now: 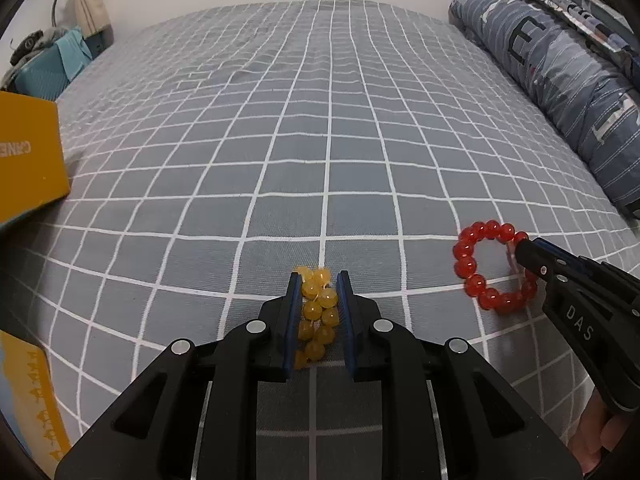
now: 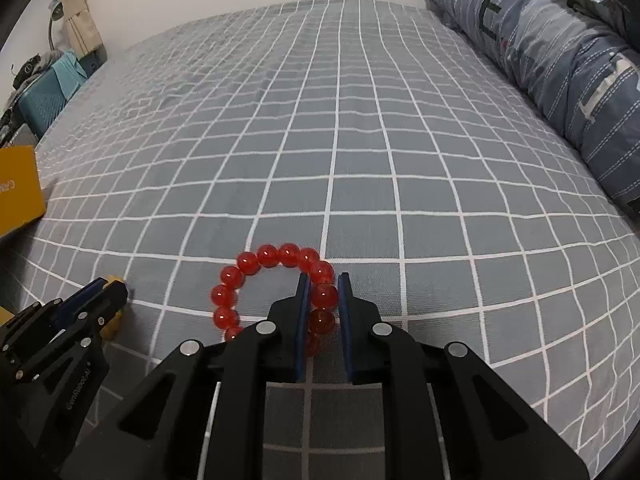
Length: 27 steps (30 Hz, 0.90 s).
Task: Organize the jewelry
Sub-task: 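Grasp amber bead bracelet with left tool while right tool grasps red bead bracelet, then lift and carry amber and red bead bracelets with both tools over the box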
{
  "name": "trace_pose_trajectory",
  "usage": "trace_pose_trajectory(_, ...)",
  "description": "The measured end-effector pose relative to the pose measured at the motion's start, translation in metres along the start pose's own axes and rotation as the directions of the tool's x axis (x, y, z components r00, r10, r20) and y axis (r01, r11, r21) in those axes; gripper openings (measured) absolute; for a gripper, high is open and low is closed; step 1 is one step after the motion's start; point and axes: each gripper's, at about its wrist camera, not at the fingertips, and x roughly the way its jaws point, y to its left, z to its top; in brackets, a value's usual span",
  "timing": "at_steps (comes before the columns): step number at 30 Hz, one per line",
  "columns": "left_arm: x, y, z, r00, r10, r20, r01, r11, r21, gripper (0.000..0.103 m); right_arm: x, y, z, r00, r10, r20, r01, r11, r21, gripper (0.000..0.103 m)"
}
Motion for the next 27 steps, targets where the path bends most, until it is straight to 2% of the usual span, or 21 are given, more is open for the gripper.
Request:
trace_pose_trajectory(14, -0.064, 0.005, 0.002, 0.998, -0.023, 0.063, 0.024, 1.0, -0.011, 0.017, -0.074, 0.015, 0.004, 0.994, 0.025, 0.104, -0.022, 0.999, -0.033, 0.013)
trace_pose_trajectory(27, -0.161, 0.038, -0.01, 0.992, 0.0, 0.129, 0.005, 0.999, -0.042, 0.017, -0.163, 0.05, -0.003, 0.982, 0.034, 0.188, -0.019, 0.997, -0.08, 0.013)
